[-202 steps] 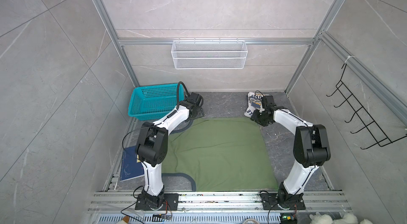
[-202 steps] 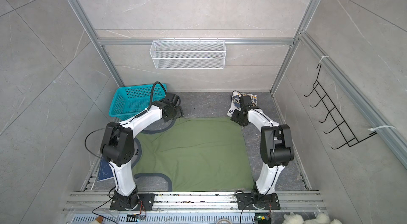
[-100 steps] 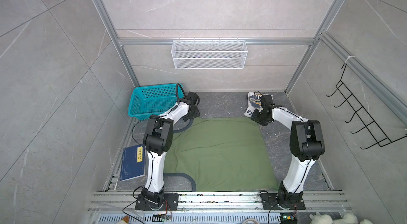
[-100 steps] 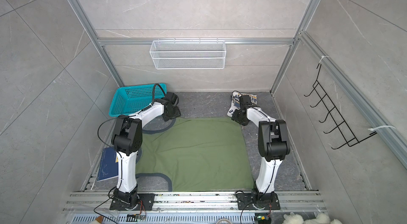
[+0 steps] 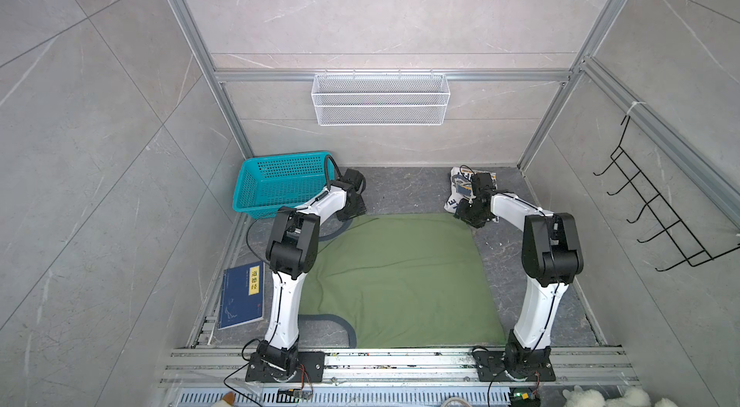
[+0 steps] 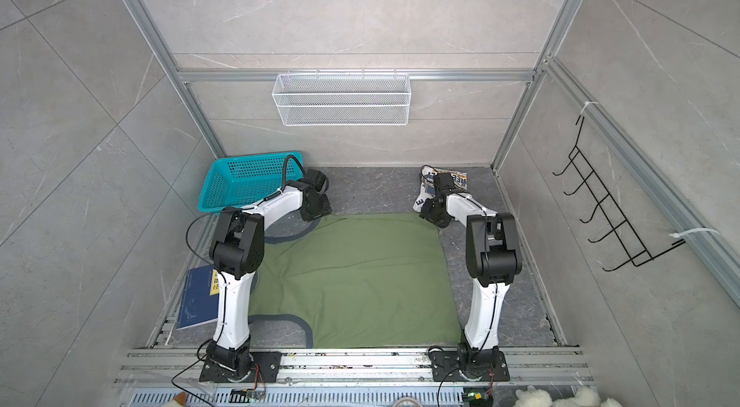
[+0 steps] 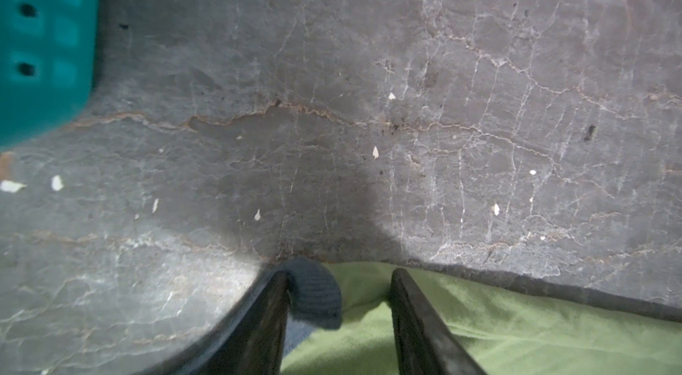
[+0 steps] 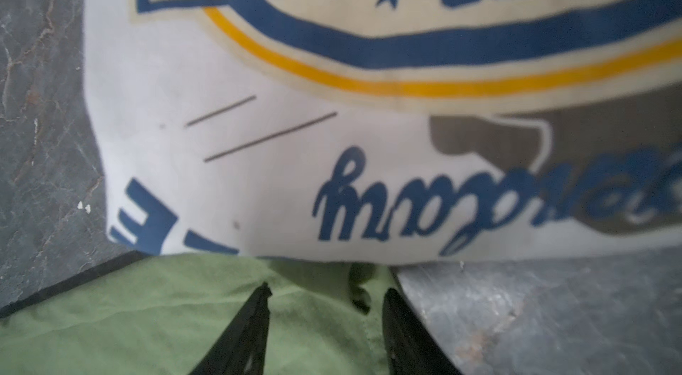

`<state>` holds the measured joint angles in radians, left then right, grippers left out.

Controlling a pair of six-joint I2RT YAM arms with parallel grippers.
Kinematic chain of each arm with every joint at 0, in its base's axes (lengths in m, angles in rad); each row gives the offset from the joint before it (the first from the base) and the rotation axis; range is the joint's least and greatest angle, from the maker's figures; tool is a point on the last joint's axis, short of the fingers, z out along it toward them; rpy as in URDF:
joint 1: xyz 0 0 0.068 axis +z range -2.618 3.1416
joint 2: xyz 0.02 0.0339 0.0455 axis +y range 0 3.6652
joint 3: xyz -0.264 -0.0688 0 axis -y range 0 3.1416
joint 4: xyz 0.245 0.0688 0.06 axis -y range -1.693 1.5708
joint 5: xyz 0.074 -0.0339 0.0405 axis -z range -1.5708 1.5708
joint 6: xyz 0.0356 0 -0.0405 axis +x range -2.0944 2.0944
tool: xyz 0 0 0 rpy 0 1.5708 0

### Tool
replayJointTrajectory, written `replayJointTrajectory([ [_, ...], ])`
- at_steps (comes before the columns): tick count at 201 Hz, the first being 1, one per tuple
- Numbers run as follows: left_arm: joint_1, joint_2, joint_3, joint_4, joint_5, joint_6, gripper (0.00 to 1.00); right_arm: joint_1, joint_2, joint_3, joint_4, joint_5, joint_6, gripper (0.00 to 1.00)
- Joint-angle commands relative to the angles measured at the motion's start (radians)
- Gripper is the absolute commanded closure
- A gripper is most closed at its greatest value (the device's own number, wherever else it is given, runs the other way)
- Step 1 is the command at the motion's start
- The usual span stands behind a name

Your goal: Fold and stack the tank tops

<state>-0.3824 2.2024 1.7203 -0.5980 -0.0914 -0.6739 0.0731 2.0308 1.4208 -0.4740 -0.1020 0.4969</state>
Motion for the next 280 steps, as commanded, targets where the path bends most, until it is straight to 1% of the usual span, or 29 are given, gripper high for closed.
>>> replayJointTrajectory([
  [1, -0.002, 0.003, 0.034, -0.001, 0.021, 0.009, 0.54, -0.004, 0.022, 0.022, -0.014, -0.007, -0.015, 0.51],
  [42, -0.002, 0.008, 0.038, 0.003, 0.029, 0.007, 0.61, -0.004, 0.046, 0.040, -0.012, -0.014, -0.020, 0.58],
  [68, -0.001, 0.007, 0.036, 0.004, 0.029, 0.010, 0.66, -0.004, 0.050, 0.040, -0.008, -0.019, -0.017, 0.68],
  [89, -0.001, 0.002, 0.034, 0.005, 0.033, 0.010, 0.72, -0.003, 0.037, 0.036, -0.009, -0.012, -0.018, 0.77],
  [98, -0.002, -0.005, 0.031, 0.008, 0.032, 0.010, 0.76, -0.003, 0.026, 0.029, -0.008, -0.010, -0.018, 0.80],
  [113, -0.001, -0.017, 0.025, 0.010, 0.024, 0.010, 0.79, -0.004, 0.008, 0.023, -0.008, -0.002, -0.018, 0.85],
  [129, -0.001, -0.025, 0.025, 0.010, 0.019, 0.011, 0.82, -0.004, -0.011, 0.020, -0.006, -0.001, -0.017, 0.90],
  [148, -0.001, -0.036, 0.025, 0.010, 0.016, 0.019, 0.82, -0.004, -0.028, 0.020, -0.009, 0.005, -0.015, 0.95],
  [168, -0.003, -0.063, 0.011, 0.012, -0.012, 0.035, 0.85, -0.007, -0.052, 0.022, -0.011, 0.007, -0.012, 0.99],
  [181, -0.003, -0.093, -0.009, 0.028, -0.039, 0.054, 0.88, -0.014, -0.070, 0.027, -0.014, 0.003, -0.009, 1.00],
  [205, -0.003, -0.146, -0.051, 0.070, -0.076, 0.102, 0.91, -0.033, -0.099, 0.036, -0.022, -0.015, -0.001, 1.00],
  [220, -0.003, -0.184, -0.096, 0.126, -0.069, 0.137, 0.94, -0.044, -0.126, 0.033, -0.022, -0.025, 0.006, 1.00],
  [245, -0.009, -0.271, -0.233, 0.273, -0.049, 0.174, 0.94, -0.052, -0.177, -0.002, -0.020, -0.027, 0.010, 1.00],
  [280, -0.031, -0.364, -0.362, 0.337, -0.024, 0.191, 0.94, -0.066, -0.265, -0.113, 0.005, -0.045, 0.009, 1.00],
])
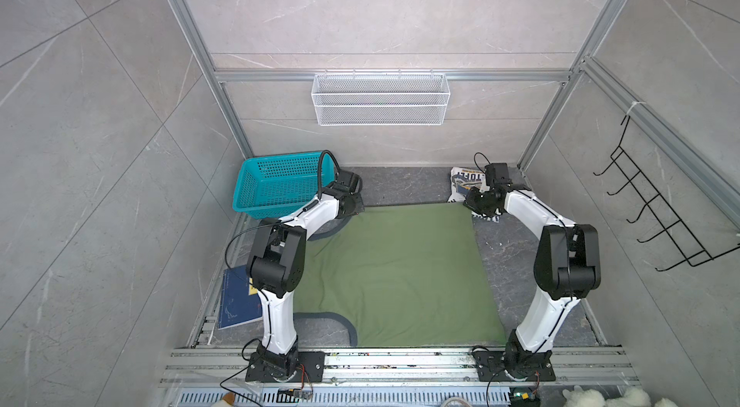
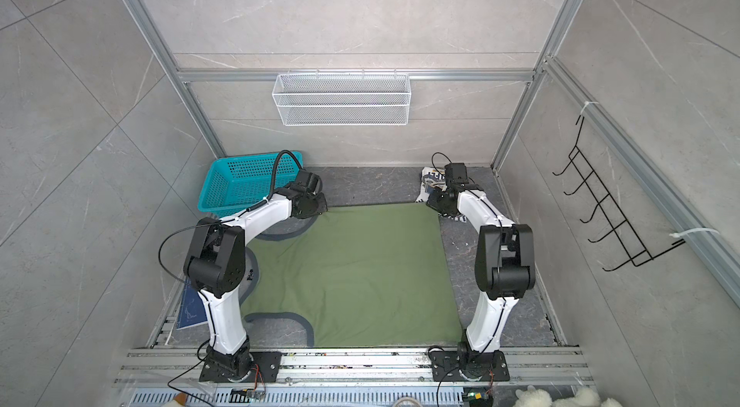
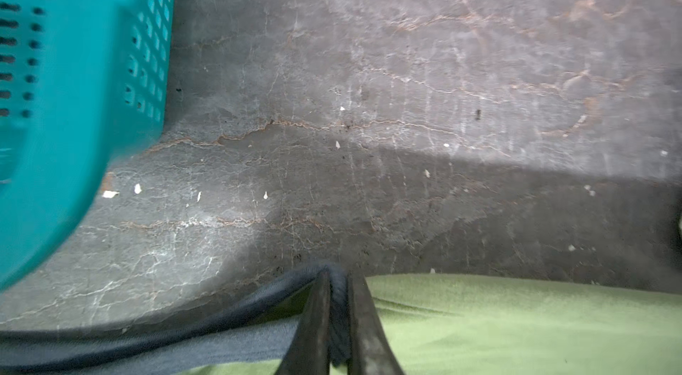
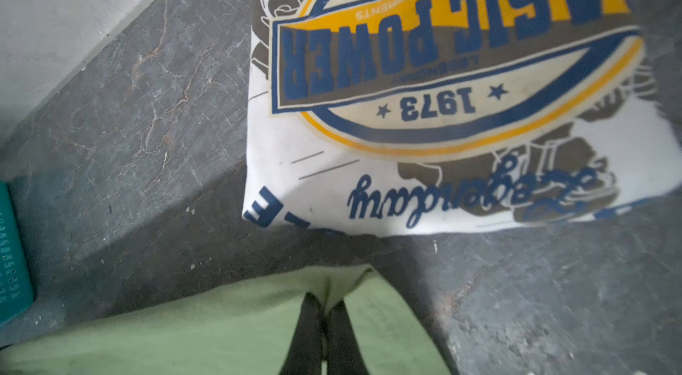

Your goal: Fold and stack the tank tops

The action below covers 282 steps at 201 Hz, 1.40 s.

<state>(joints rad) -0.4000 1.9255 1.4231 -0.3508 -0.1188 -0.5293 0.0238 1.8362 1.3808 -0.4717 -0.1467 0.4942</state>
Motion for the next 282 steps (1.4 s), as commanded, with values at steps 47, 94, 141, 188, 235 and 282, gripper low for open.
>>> replayJointTrajectory([
  [47, -0.089, -0.237, -0.221, 0.090, -0.038, 0.034, 0.94, -0.060, -0.182, -0.238, 0.035, -0.062, 0.046, 1.00],
  [94, -0.138, -0.346, -0.367, 0.088, -0.081, -0.009, 0.94, -0.071, -0.304, -0.385, 0.055, -0.097, 0.057, 1.00],
  [141, -0.171, -0.437, -0.473, 0.084, -0.108, -0.034, 0.94, -0.074, -0.414, -0.477, 0.031, -0.101, 0.044, 1.00],
  [188, -0.194, -0.509, -0.556, 0.079, -0.113, -0.058, 0.93, -0.076, -0.479, -0.562, 0.009, -0.084, 0.034, 1.00],
  [235, -0.231, -0.490, -0.591, 0.082, -0.104, -0.078, 0.93, -0.078, -0.521, -0.616, -0.005, -0.056, 0.040, 1.00],
  [282, -0.288, -0.527, -0.619, 0.081, -0.156, -0.117, 0.93, -0.079, -0.587, -0.671, -0.019, -0.057, 0.058, 1.00],
])
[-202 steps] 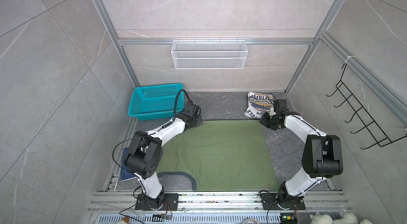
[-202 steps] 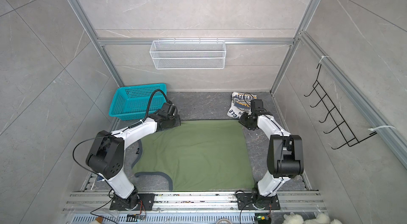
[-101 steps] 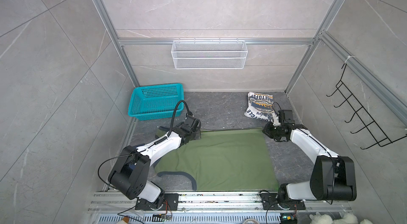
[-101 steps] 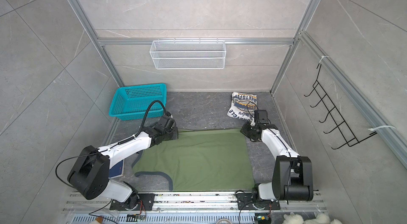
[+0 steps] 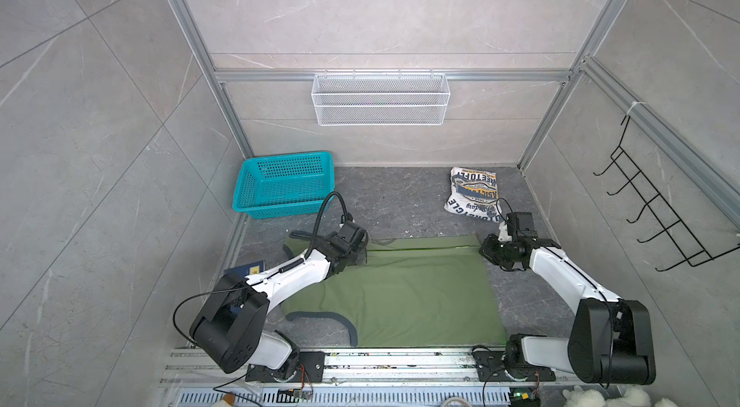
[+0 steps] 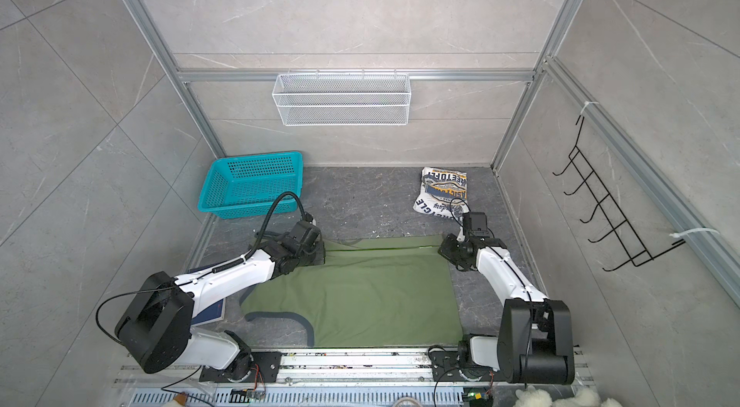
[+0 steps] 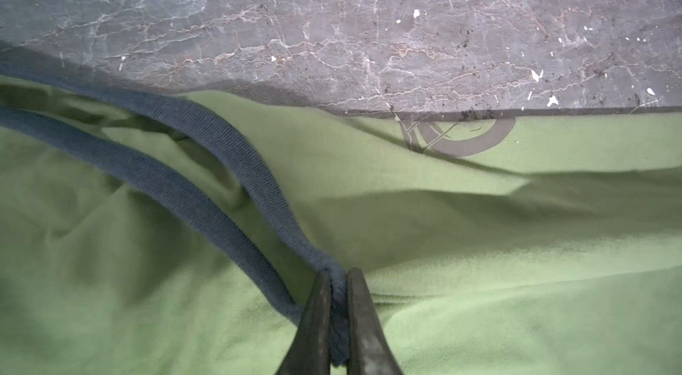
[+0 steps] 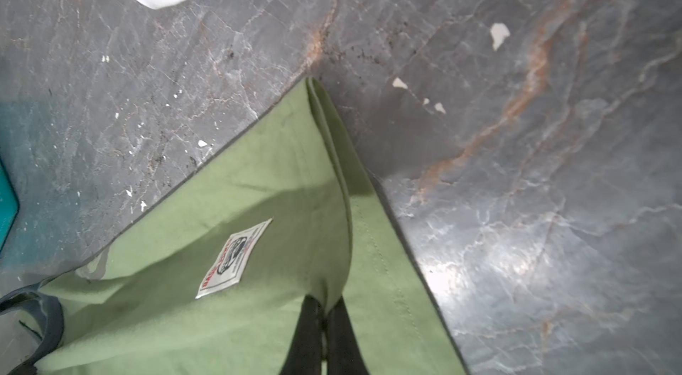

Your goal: Fold and stack the tank tops

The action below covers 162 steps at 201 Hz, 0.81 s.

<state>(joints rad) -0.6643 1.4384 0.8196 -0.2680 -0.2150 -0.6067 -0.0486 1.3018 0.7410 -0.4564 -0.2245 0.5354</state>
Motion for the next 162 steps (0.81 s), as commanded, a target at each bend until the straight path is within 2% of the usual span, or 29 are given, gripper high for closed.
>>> replayJointTrajectory([
  [1, -0.026, -0.040, -0.017, -0.002, -0.061, -0.039, 0.93, -0.006, -0.054, -0.033, -0.035, 0.020, 0.018, 1.00],
  [25, -0.045, -0.067, -0.036, -0.003, -0.088, -0.063, 0.93, -0.007, -0.091, -0.072, -0.041, 0.022, 0.033, 1.00],
  [72, -0.073, -0.037, -0.071, -0.001, -0.085, -0.098, 0.92, -0.007, -0.064, -0.144, -0.002, 0.017, 0.077, 1.00],
  [104, -0.076, 0.006, -0.074, 0.002, -0.070, -0.107, 0.87, -0.007, -0.040, -0.154, 0.018, 0.028, 0.084, 1.00],
  [119, -0.076, 0.015, -0.067, -0.002, -0.073, -0.105, 0.81, -0.006, -0.038, -0.151, 0.009, 0.041, 0.083, 1.00],
  [132, -0.076, 0.015, -0.051, -0.032, -0.089, -0.105, 0.70, -0.006, -0.043, -0.137, -0.015, 0.075, 0.076, 0.79],
  [139, -0.076, 0.003, -0.047, -0.040, -0.092, -0.101, 0.66, -0.006, -0.049, -0.127, -0.024, 0.088, 0.064, 0.71],
  [162, -0.077, -0.067, -0.033, -0.053, -0.080, -0.083, 0.59, -0.008, -0.082, -0.081, -0.051, 0.110, 0.032, 0.60],
])
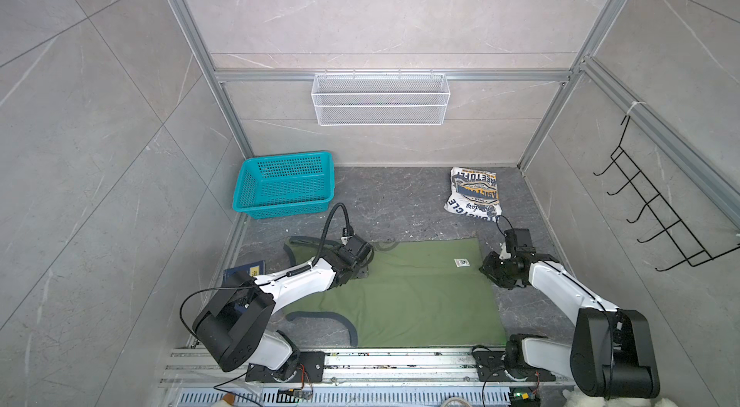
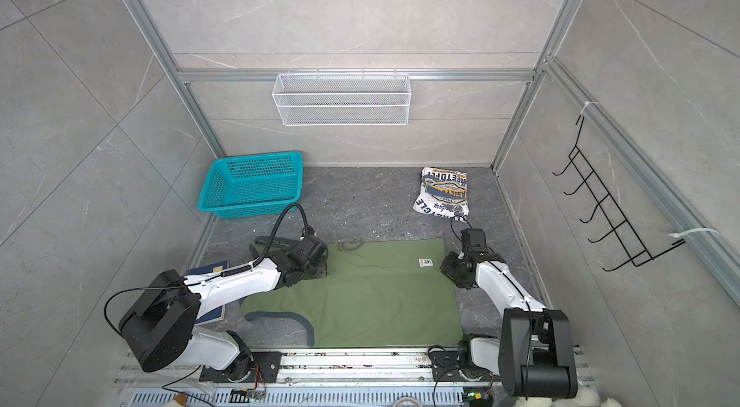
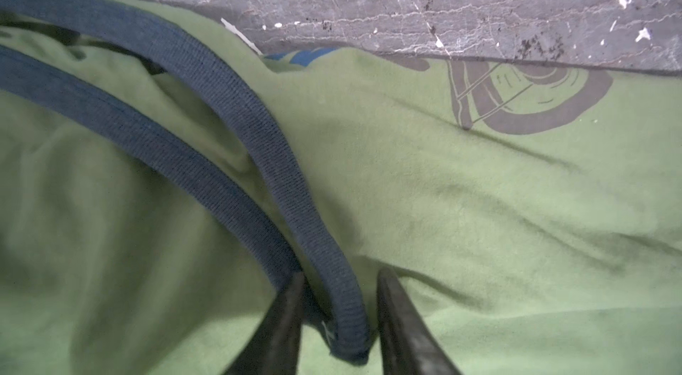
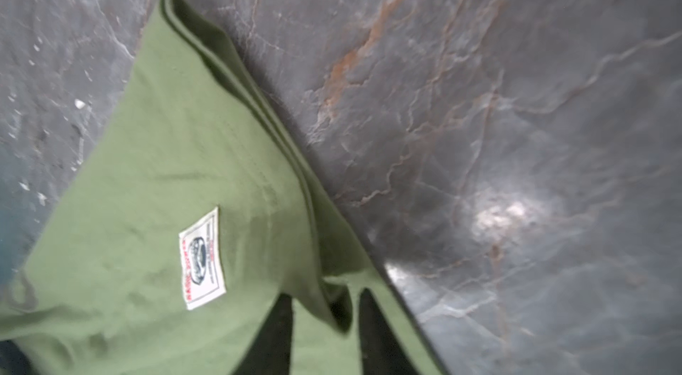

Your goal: Fold and stack the tank tops

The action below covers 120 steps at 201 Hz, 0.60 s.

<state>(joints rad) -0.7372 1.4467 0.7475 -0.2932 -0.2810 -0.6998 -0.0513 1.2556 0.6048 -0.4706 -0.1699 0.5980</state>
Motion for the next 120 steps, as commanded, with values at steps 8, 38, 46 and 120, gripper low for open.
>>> replayJointTrajectory([
  [8, -0.005, -0.103, 0.049, -0.033, -0.009, 0.019, 0.57, -0.005, -0.044, 0.077, -0.048, 0.052, -0.043, 0.58],
  [38, -0.010, -0.156, 0.102, -0.070, -0.009, 0.052, 0.51, -0.002, -0.078, 0.150, -0.115, 0.079, -0.082, 0.54],
  [46, -0.010, -0.154, 0.118, -0.075, -0.013, 0.058, 0.50, -0.002, -0.088, 0.162, -0.129, 0.078, -0.090, 0.54],
  [120, -0.008, 0.178, 0.308, -0.006, 0.119, 0.062, 0.45, 0.197, 0.131, 0.215, 0.009, -0.062, -0.059, 0.50],
])
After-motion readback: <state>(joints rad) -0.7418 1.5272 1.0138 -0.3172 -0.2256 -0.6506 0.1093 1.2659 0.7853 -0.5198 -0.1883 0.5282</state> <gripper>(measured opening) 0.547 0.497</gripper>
